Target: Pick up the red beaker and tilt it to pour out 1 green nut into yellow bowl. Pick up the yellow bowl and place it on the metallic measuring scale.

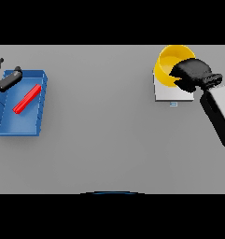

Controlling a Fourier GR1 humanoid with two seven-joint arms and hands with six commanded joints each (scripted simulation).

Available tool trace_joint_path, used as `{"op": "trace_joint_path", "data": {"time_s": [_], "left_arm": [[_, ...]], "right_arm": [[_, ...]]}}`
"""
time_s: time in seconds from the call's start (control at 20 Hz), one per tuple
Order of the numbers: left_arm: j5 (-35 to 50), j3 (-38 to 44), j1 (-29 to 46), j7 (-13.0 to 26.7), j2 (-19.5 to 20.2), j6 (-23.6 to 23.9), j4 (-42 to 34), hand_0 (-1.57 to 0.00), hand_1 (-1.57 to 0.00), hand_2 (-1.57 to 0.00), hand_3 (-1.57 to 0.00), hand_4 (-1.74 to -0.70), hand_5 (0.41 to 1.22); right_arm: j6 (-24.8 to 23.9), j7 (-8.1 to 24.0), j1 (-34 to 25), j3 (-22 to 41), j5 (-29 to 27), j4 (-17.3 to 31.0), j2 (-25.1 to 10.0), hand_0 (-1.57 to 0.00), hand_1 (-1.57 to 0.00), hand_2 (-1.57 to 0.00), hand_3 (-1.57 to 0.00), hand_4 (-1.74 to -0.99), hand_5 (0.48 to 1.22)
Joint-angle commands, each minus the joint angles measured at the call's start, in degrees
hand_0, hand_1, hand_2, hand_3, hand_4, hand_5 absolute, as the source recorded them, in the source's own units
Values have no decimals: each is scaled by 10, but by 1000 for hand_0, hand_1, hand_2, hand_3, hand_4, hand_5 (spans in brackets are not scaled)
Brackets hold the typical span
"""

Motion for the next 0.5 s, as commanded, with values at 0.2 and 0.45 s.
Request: {"op": "trace_joint_path", "data": {"time_s": [0.2, 0.45], "left_arm": [[-6, -3, -2, -8, 1, -2, 15, 1, 1, 1, 1, -859, 807], [-4, -4, 2, -1, 1, -2, -1, 1, 1, 1, 1, -847, 796]], "right_arm": [[-21, -14, -1, -4, -1, 59, 8, -1571, -1571, -1390, -1361, -1741, 1221], [-24, -15, -7, 0, 1, 84, 19, -1571, -1571, -1380, -1417, -1741, 1221]]}}
